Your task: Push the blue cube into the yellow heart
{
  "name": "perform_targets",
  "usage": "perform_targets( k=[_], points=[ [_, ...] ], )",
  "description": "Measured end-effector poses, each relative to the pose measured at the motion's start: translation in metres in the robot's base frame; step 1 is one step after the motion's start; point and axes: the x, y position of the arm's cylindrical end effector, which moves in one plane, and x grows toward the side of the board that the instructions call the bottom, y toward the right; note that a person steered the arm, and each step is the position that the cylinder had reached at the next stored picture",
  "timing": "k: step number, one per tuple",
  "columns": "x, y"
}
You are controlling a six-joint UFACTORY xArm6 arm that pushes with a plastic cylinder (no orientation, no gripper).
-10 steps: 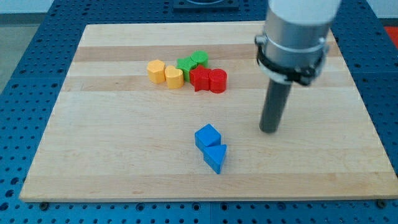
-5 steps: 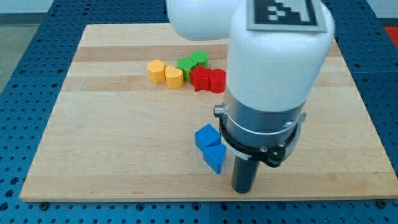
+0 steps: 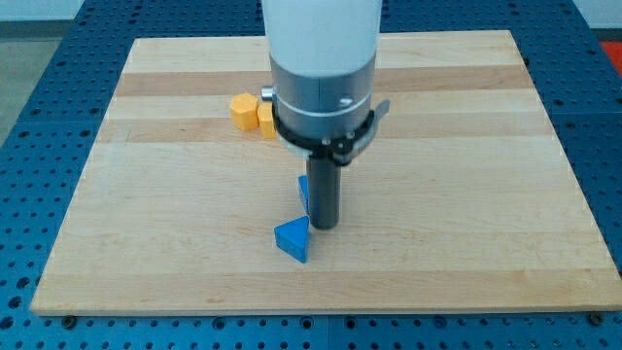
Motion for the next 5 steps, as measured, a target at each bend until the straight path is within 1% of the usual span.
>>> perform_targets(
  k=[2, 4, 5],
  points=[
    [-0.057, -0.006],
    [-0.068, -0.009],
    [-0.070, -0.022]
  ],
)
